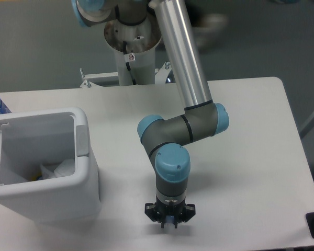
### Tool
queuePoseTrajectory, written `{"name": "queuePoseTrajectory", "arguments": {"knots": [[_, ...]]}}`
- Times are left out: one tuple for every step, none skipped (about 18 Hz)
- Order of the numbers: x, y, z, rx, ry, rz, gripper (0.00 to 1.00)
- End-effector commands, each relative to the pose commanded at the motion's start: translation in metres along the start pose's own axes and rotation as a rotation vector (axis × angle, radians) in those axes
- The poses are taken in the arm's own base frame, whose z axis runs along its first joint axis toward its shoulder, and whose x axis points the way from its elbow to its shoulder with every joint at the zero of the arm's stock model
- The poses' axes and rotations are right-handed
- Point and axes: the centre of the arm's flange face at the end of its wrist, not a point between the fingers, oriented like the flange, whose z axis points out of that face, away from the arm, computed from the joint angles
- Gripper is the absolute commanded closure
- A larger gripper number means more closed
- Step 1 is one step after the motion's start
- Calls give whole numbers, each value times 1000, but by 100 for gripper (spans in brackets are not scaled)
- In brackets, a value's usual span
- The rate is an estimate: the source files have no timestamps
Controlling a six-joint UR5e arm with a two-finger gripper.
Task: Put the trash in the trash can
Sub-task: 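Lower the gripper around the bottle and close on it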
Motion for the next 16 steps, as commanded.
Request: {"name": "queuePoseTrajectory", "arguments": {"knots": [[0, -2, -2, 3, -1, 0, 67], [-1, -3, -5, 9, -2, 2, 67], [-1, -4, -9, 15, -4, 3, 67], [-4, -5, -13, 21, -5, -2, 67], [-7, -6, -19, 33, -11, -6, 67], [-9, -7, -24, 44, -13, -8, 67], [-12, -7, -27, 49, -13, -12, 67], [-17, -7, -33, 57, -15, -18, 67], [-18, -7, -36, 64, -11, -20, 67], [-19, -8, -39, 72, -4, -23, 67], [-23, -8, -45, 83, 0, -27, 67], [-27, -8, -48, 92, 7, -34, 67], [-29, -8, -53, 106, 11, -36, 67], [-30, -9, -57, 113, 18, -37, 67], [-32, -9, -62, 121, 19, -40, 67], [-38, -9, -69, 133, 20, -47, 67]]}}
